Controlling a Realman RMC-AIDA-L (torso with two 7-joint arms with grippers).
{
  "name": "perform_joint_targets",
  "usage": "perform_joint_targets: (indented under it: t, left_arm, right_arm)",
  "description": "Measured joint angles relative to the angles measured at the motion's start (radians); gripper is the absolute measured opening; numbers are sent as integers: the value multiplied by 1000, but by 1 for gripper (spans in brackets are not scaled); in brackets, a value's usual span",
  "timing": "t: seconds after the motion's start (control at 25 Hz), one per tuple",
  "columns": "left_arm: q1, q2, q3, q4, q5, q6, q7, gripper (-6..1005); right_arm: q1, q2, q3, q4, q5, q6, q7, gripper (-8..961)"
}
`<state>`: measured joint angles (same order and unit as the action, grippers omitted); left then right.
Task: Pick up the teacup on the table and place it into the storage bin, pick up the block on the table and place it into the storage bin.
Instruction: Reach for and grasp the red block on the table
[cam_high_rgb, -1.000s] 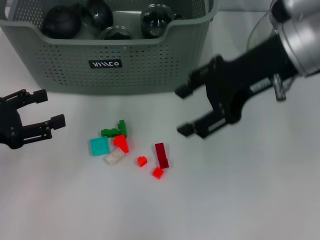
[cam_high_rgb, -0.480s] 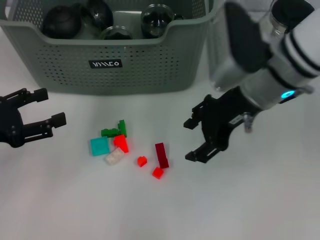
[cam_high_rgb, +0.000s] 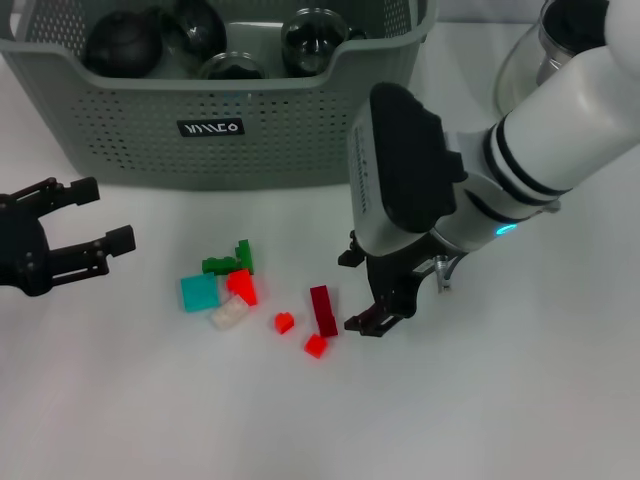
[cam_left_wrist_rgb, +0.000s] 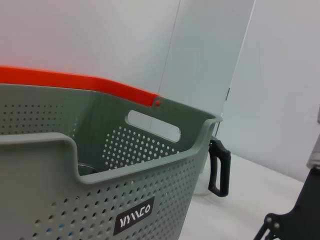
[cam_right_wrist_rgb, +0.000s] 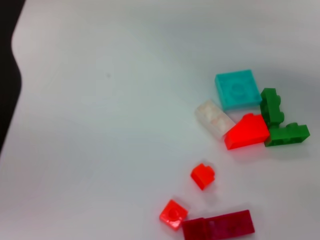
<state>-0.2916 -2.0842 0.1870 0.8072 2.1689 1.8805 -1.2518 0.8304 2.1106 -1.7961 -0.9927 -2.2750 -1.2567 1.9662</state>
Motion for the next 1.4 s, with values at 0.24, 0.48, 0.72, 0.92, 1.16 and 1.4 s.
perform_joint_targets:
  t: [0.24,0.48,0.72,0.92,1.16,1.4]
  left_arm:
    - [1,-1,0,-6,0,-1,0,862]
    - [2,-1,0,-8,0,-2,0,862]
    - [3,0,0,-8,0,-2,0,862]
    - [3,0,0,-8,1,-2,0,862]
    - [3,0,0,-8,3,-1,0,862]
    - [3,0,0,-8,6,-1,0,862]
  right_arm:
    - [0,0,-46,4,29,40,2,804]
    - [4,1,-79,19,40,60,3,807]
    - [7,2,-85,31,40,64,10,846]
    - [10,4,-93,46,45,81,11,846]
    - [13,5,-127,60,66,112,11,847]
    - [15,5,-135,67,72,127,11,846]
